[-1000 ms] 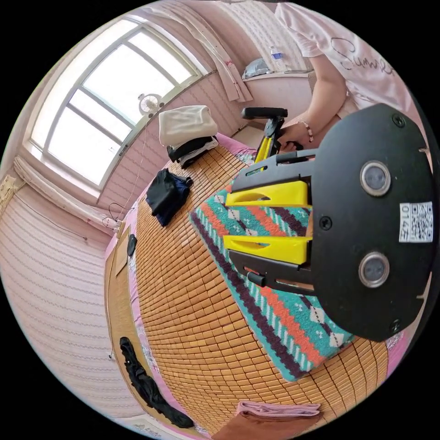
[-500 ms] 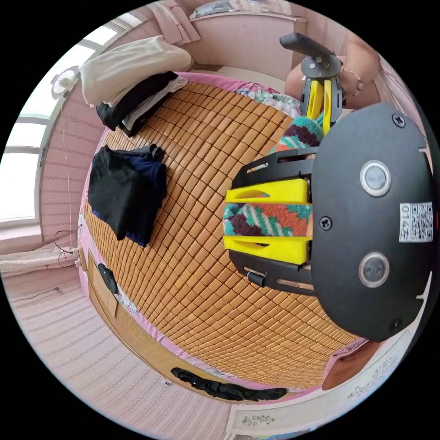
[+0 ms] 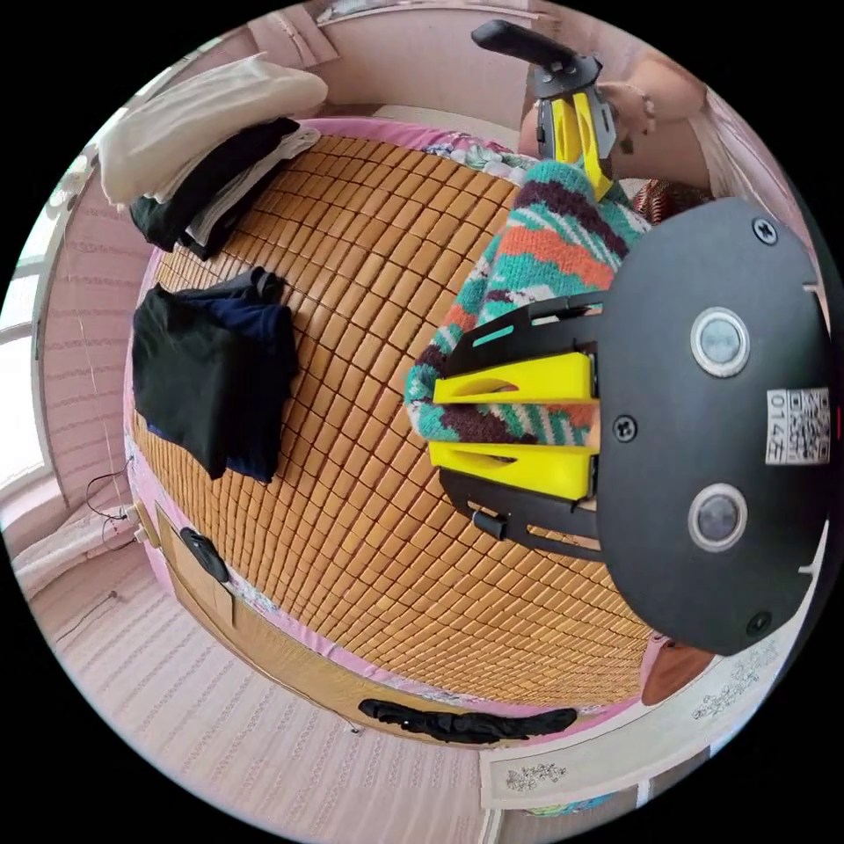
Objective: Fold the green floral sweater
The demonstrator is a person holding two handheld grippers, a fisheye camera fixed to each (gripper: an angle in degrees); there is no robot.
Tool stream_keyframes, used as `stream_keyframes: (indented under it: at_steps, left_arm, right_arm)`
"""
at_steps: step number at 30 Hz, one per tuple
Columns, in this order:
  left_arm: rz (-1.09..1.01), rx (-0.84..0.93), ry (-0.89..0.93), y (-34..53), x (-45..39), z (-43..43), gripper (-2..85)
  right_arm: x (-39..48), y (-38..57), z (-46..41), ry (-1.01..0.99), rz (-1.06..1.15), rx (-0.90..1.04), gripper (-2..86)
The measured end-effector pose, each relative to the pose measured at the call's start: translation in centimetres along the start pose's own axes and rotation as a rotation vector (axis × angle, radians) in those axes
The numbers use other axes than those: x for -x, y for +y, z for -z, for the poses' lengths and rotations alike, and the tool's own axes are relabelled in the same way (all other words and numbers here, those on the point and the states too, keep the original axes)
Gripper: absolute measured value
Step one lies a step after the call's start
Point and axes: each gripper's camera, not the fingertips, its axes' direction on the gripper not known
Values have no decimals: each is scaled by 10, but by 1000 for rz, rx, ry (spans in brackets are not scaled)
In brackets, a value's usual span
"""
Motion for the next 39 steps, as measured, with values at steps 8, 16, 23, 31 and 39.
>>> stream_keyframes:
  at_steps: [8, 16, 23, 31, 39]
  left_arm:
    - [-39, -333, 156, 77, 19, 115, 63]
    - [289, -495, 189, 285, 104, 161, 51]
    - [813, -421, 134, 475, 146, 104, 32]
    - [772, -498, 208, 553, 89, 97, 55]
    - [964, -628, 297, 576, 48, 56, 135]
  right_arm:
    - [84, 19, 59, 42, 250, -179, 56]
    - [290, 49, -40, -142, 852, 175, 59]
    - [397, 113, -244, 61, 995, 689, 64]
    - [476, 100, -250, 86, 867, 522, 56]
    - [589, 48, -319, 335, 995, 477, 86]
